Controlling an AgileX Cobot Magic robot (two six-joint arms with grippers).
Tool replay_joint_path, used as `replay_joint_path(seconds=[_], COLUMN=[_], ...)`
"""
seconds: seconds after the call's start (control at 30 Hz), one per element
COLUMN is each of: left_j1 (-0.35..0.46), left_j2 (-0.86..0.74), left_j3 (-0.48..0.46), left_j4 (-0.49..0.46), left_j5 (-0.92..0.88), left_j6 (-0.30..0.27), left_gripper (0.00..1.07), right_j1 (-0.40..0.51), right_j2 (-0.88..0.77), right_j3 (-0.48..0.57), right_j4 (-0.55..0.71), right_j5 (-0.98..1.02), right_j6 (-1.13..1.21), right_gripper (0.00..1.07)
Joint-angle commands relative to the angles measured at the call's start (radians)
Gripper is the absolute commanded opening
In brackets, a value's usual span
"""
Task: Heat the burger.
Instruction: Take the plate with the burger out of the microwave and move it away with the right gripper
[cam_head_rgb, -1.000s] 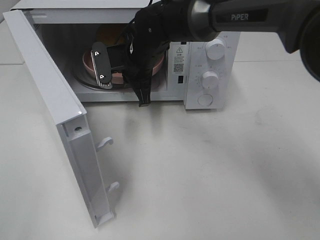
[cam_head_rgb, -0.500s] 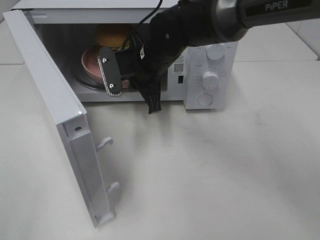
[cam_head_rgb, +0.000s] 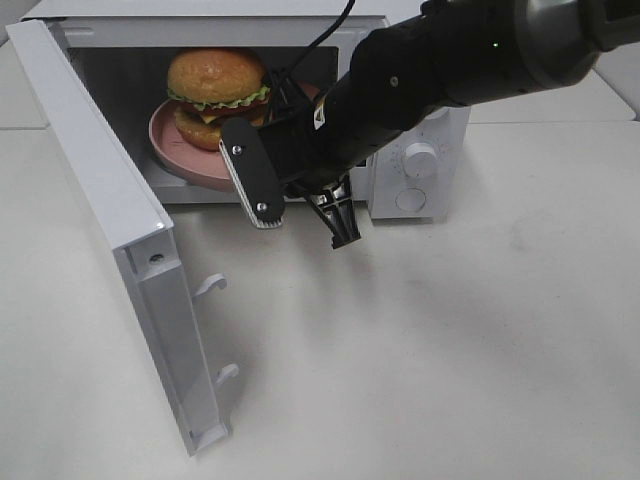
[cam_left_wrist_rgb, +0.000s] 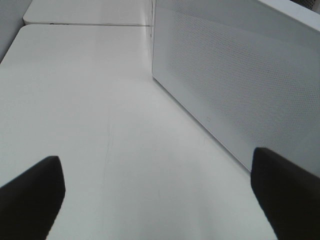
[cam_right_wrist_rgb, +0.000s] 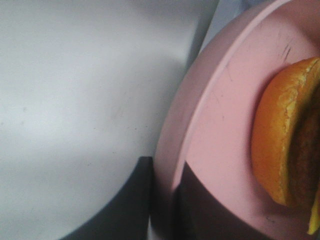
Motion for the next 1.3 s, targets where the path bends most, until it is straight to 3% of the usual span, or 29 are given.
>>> replay_joint_path(seconds=[0.03, 0.33, 1.3], left_j1=[0.003, 0.003, 0.003], left_j2=[-0.021, -0.021, -0.021], left_j3=[0.003, 0.003, 0.003], left_j4=[0.001, 0.001, 0.001], left_j5=[-0.010, -0.010, -0.010], left_j6=[-0.005, -0.005, -0.005], left_gripper=[0.95, 0.95, 0.95], right_j1=[-0.005, -0.005, 0.007], right_j2=[-0.059, -0.182, -0.622], right_j3=[0.035, 0.199, 0.605], right_j4=[0.031, 0.089, 0.113], right_j5=[-0.074, -0.106, -0.111], right_j6=[-0.052, -0.114, -0.099], right_gripper=[0.00, 0.00, 0.00])
